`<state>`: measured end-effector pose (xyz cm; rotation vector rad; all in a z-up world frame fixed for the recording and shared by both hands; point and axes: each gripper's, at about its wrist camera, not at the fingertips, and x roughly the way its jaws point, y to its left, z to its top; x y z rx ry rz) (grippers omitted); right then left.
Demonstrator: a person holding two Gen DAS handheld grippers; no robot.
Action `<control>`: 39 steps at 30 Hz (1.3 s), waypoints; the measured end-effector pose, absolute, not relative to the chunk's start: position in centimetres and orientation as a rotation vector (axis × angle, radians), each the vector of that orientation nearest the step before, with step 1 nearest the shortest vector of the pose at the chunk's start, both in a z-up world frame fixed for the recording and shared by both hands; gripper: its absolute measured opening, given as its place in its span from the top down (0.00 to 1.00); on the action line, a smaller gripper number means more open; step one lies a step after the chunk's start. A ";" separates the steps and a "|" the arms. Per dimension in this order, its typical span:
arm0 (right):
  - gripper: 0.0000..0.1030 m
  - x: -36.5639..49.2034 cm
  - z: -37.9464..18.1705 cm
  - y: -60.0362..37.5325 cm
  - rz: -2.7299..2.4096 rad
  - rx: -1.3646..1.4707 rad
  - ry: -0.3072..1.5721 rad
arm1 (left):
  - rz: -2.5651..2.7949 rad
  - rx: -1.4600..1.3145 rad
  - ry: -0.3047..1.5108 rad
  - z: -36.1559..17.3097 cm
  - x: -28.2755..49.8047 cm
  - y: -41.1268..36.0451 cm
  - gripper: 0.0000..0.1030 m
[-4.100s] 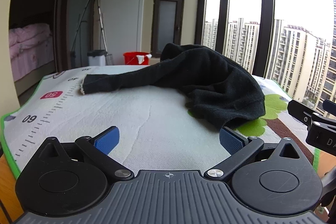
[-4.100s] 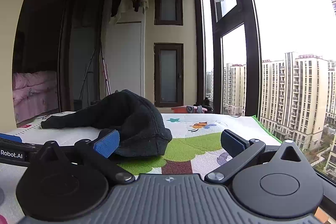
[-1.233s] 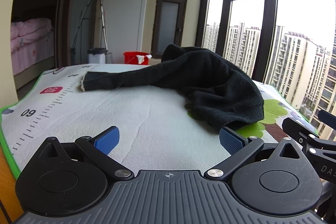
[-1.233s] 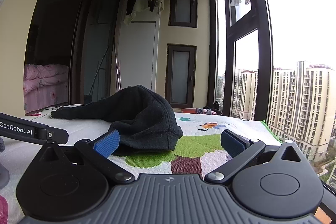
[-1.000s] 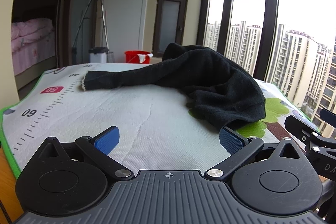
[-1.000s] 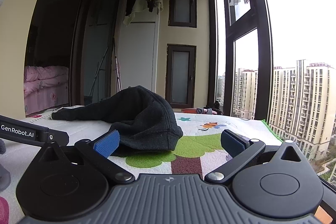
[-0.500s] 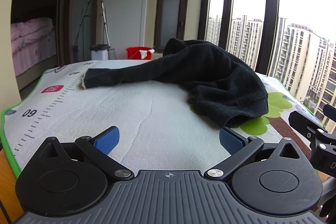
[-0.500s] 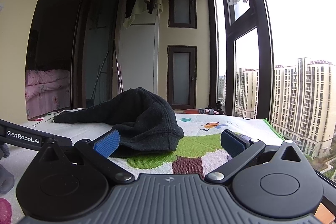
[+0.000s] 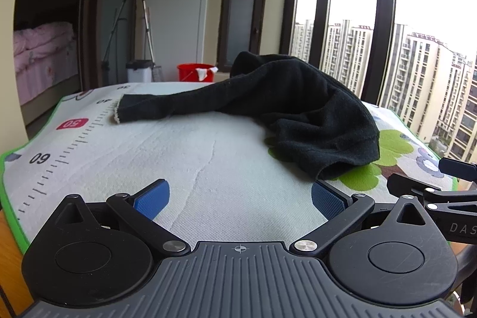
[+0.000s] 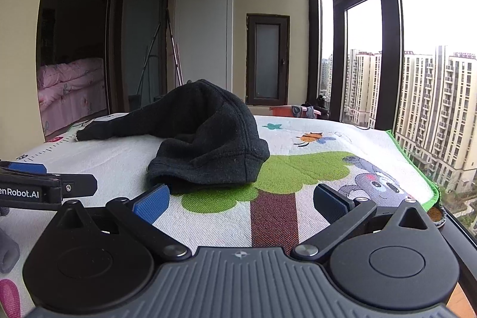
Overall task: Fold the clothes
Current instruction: 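Move the right tool to the garment body and grasp its hem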
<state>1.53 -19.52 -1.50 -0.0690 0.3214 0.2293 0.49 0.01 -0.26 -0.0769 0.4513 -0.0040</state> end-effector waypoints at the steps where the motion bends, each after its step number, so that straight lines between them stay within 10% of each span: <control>1: 0.00 1.7 -1.5 -19.4 0.237 -0.084 0.335 | -0.006 -0.072 0.454 -0.2 0.5 0.0 0.00; 22: 0.00 1.6 4.7 -20.8 0.372 0.016 0.271 | -0.003 0.003 0.548 1.6 2.2 -0.2 0.00; 27: 0.00 5.8 2.6 -20.8 0.504 0.134 0.615 | -0.042 -0.013 0.605 1.9 2.7 0.0 0.00; 39: 0.00 6.3 5.1 -19.9 0.546 0.097 0.393 | -0.083 -0.073 0.690 1.1 5.9 0.7 0.00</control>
